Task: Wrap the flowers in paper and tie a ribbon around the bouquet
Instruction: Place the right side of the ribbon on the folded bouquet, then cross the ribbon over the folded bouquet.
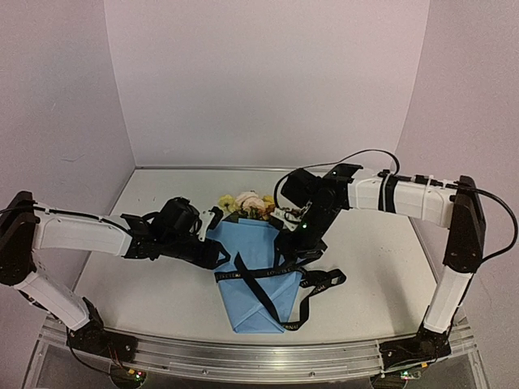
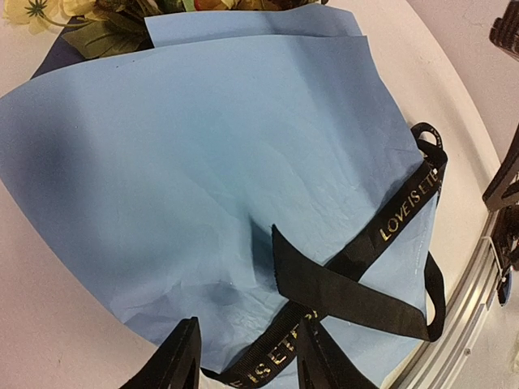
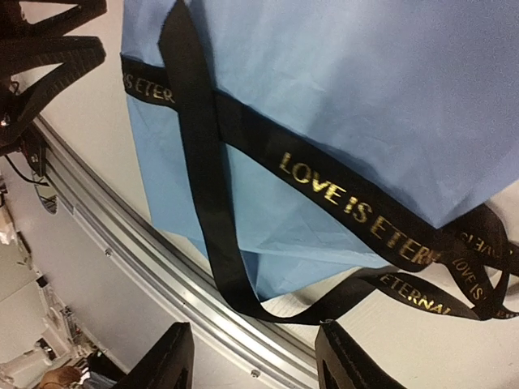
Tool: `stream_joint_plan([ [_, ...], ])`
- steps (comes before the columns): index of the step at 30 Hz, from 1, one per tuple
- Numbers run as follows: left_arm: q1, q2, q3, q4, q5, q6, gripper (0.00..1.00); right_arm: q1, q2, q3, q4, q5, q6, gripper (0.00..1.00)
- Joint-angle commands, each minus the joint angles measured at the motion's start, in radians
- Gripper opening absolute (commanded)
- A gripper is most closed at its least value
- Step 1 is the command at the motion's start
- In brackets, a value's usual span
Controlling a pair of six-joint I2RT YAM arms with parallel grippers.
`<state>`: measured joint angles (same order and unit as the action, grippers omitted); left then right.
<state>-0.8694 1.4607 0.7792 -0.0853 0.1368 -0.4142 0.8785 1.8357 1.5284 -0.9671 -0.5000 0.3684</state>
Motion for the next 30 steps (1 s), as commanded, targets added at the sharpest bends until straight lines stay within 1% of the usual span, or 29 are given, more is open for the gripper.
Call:
stream_joint_plan([
  [1, -0.011, -0.102, 0.003, -0.044, -0.045, -0.007, 0.42, 0.11, 0.036, 0.039, -0.026, 0.174, -0.045, 0.54],
  [8, -0.012, -0.174, -0.037, -0.05, -0.073, -0.038, 0.42, 0.222, 0.15, 0.107, -0.017, 0.343, -0.081, 0.56],
  [11, -0.017, -0.203, -0.05, -0.06, -0.114, -0.045, 0.42, 0.258, 0.194, 0.135, 0.001, 0.434, -0.086, 0.56],
  [16, -0.021, -0.238, -0.06, -0.064, -0.155, -0.049, 0.42, 0.287, 0.236, 0.146, 0.028, 0.542, -0.071, 0.56],
  [18, -0.025, -0.234, -0.058, -0.066, -0.165, -0.046, 0.42, 0.287, 0.249, 0.148, 0.034, 0.55, -0.062, 0.55],
  [20, -0.028, -0.229, -0.057, -0.062, -0.169, -0.044, 0.42, 0.286, 0.257, 0.148, 0.04, 0.547, -0.055, 0.49],
  [21, -0.031, -0.225, -0.056, -0.06, -0.17, -0.043, 0.42, 0.286, 0.259, 0.147, 0.043, 0.542, -0.05, 0.45],
  [28, -0.04, -0.192, -0.046, -0.047, -0.169, -0.022, 0.43, 0.286, 0.248, 0.133, 0.054, 0.476, -0.028, 0.08],
  [30, -0.044, -0.181, -0.04, -0.043, -0.168, -0.016, 0.43, 0.286, 0.236, 0.127, 0.055, 0.469, -0.023, 0.01],
])
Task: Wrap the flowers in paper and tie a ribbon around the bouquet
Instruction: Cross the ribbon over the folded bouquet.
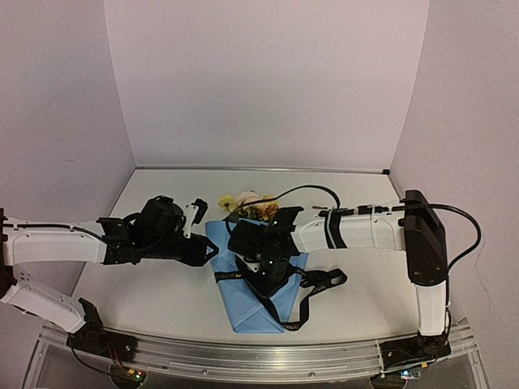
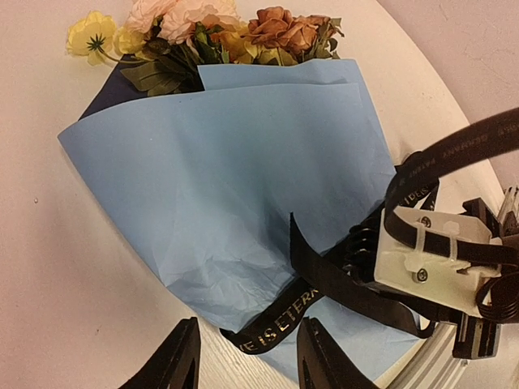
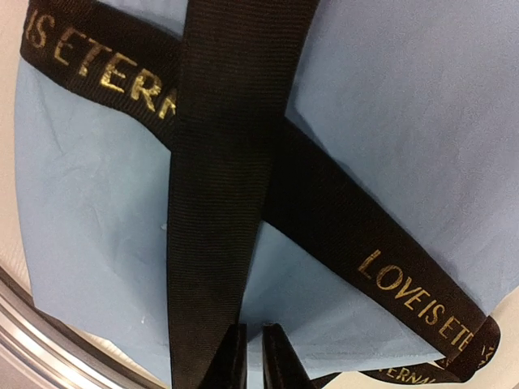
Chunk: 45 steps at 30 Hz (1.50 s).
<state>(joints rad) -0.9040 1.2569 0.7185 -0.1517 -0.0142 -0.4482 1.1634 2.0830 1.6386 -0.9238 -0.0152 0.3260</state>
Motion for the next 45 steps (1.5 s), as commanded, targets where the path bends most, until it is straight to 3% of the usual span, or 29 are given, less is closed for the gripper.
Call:
stream_joint_plan([
  [1, -0.011, 0.029, 0.023, 0.025, -0.014, 0.023, 0.43, 0.001, -0.02, 0.013, 0.012, -0.018, 0.02, 0.0],
  [7, -0.045, 0.076, 0.035, 0.029, -0.02, 0.055, 0.43, -0.005, -0.089, -0.011, 0.017, -0.043, 0.04, 0.01],
  [10, -0.055, 0.084, 0.035, 0.036, -0.025, 0.056, 0.43, -0.005, -0.108, -0.027, 0.049, -0.058, 0.047, 0.26],
  [13, -0.058, 0.074, 0.029, 0.042, -0.032, 0.052, 0.43, -0.005, -0.096, -0.026, 0.072, -0.052, 0.038, 0.41],
  [17, -0.058, 0.044, 0.016, 0.041, -0.043, 0.046, 0.43, -0.005, -0.04, 0.01, 0.077, -0.044, 0.028, 0.52],
  [23, -0.059, 0.012, 0.001, 0.033, -0.047, 0.04, 0.43, -0.002, 0.043, 0.058, 0.076, -0.012, 0.039, 0.56],
  [27, -0.059, 0.01, -0.004, 0.034, -0.039, 0.039, 0.43, 0.002, 0.064, 0.068, 0.076, 0.002, 0.052, 0.5],
  [35, -0.068, 0.052, 0.001, 0.067, -0.032, 0.056, 0.43, 0.002, -0.005, 0.013, 0.065, 0.011, 0.086, 0.12],
  [41, -0.091, 0.125, 0.05, 0.065, -0.044, 0.112, 0.44, -0.04, -0.105, -0.046, 0.065, -0.099, 0.165, 0.01],
  [45, -0.114, 0.203, 0.112, 0.024, -0.048, 0.175, 0.45, -0.073, -0.153, -0.08, 0.073, -0.195, 0.238, 0.0],
])
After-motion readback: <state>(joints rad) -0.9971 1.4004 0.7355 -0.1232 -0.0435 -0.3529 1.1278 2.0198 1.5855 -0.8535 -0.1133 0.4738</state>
